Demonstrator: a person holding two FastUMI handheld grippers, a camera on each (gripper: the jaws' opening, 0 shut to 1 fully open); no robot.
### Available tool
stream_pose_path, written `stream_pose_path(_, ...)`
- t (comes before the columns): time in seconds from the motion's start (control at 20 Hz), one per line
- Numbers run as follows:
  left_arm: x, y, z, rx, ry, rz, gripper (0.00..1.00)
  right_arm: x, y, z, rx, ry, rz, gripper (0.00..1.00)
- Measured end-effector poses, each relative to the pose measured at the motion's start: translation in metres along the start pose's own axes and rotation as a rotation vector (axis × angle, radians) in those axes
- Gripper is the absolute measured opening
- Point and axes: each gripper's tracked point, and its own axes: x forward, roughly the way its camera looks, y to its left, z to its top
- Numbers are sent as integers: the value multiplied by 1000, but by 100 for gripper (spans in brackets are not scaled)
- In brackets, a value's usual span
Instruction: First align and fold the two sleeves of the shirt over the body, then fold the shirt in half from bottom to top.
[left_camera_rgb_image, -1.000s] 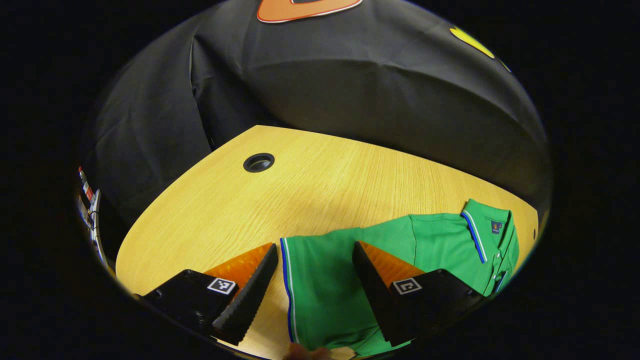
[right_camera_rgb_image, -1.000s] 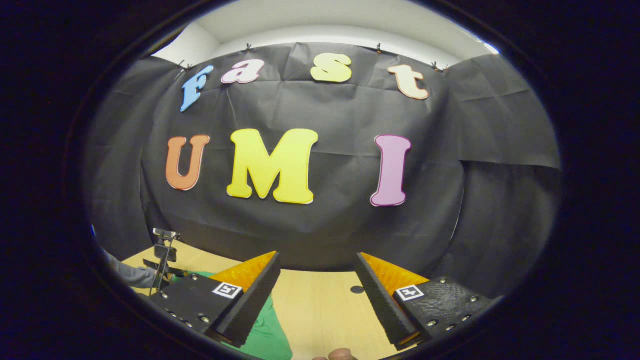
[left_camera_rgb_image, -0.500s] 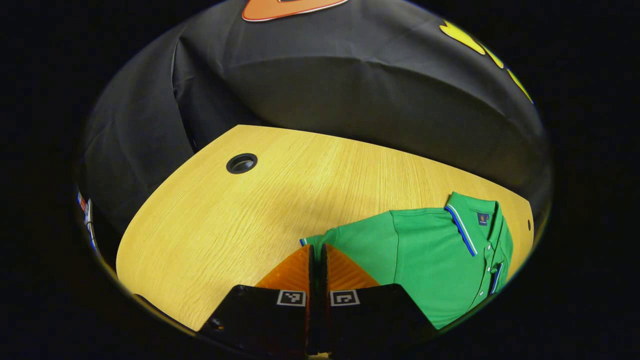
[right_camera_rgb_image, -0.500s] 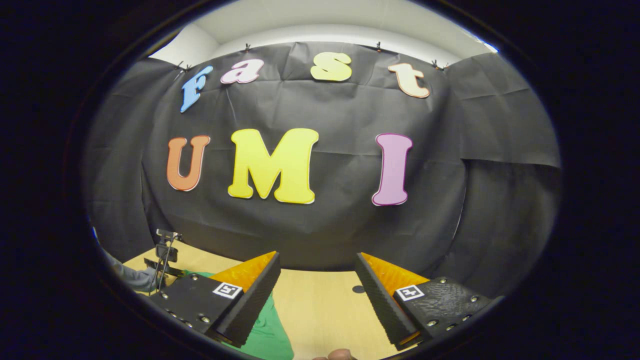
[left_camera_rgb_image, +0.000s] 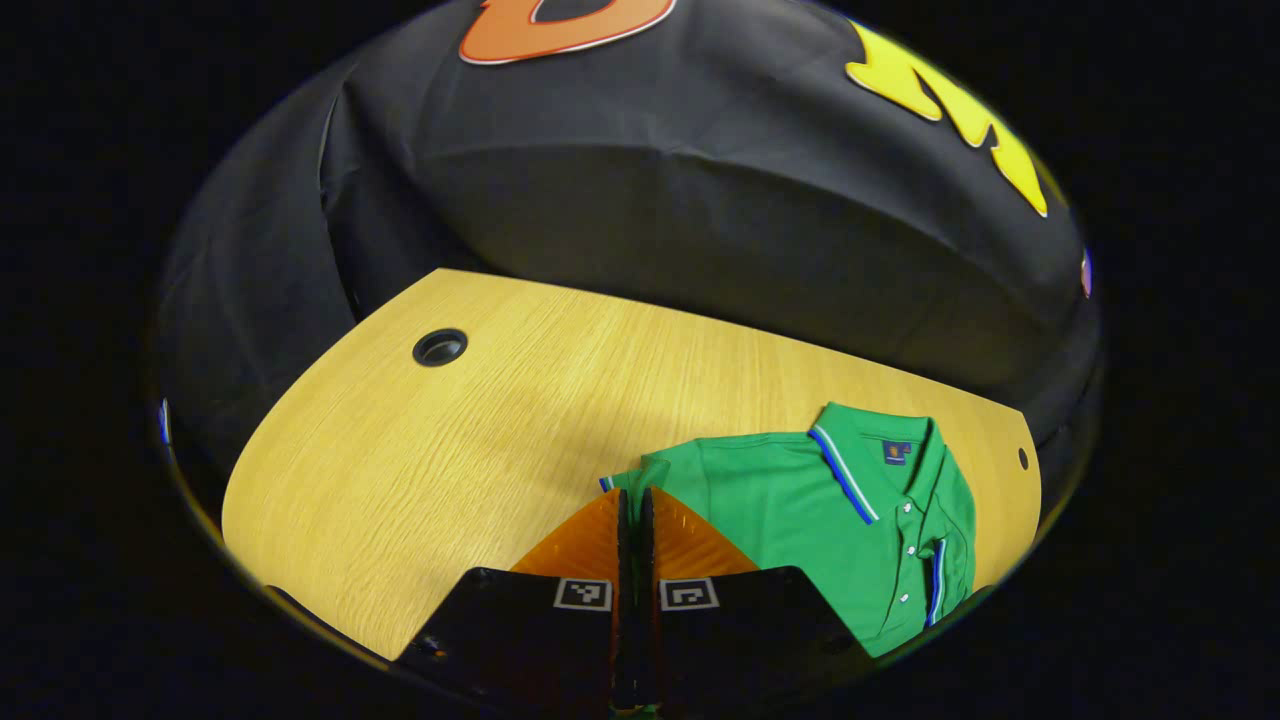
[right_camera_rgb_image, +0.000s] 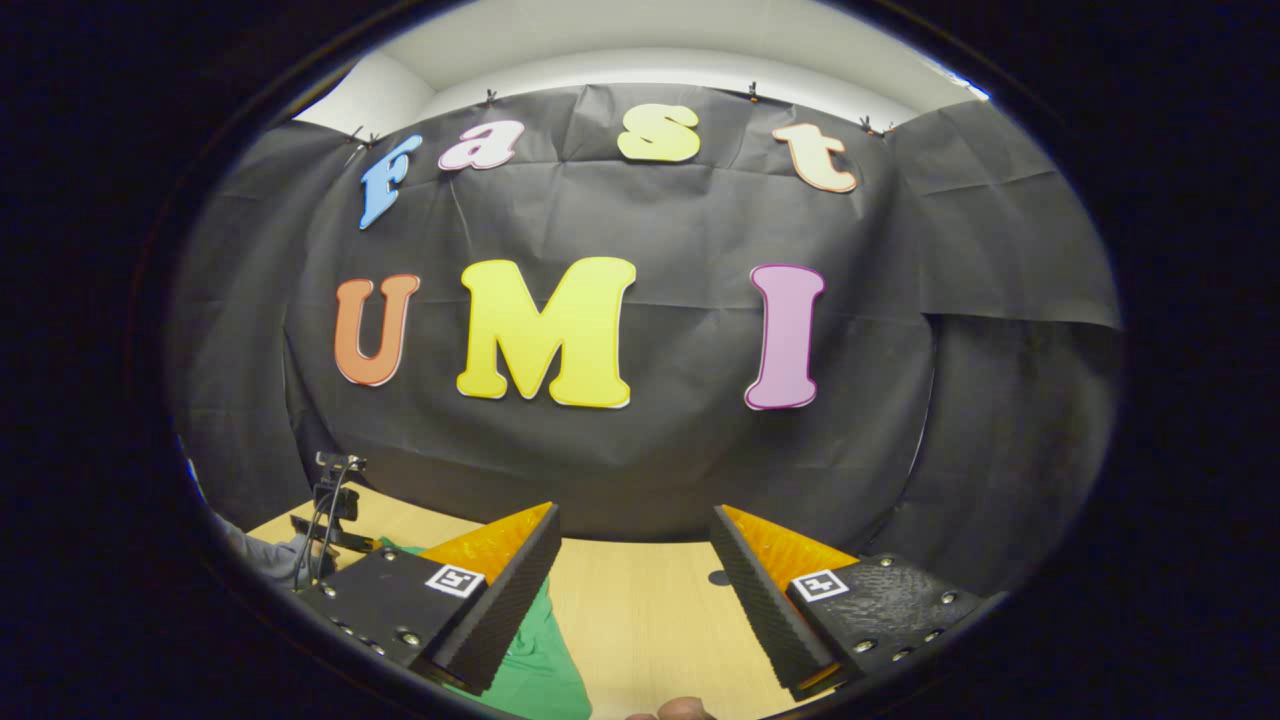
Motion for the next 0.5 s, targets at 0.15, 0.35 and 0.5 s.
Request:
stream_pose_path(0.15, -9, -29, 8, 57, -25, -46, 4, 0, 1, 0, 4, -2, 3, 96)
stream_pose_path(0.35, -19, -67, 9, 107, -29, -109, 4, -5, -2, 4, 13, -18, -9, 96)
stream_pose_path(0.5, -26, -89, 5, 153, -31, -143, 4, -5, -6, 3, 14, -19, -25, 94)
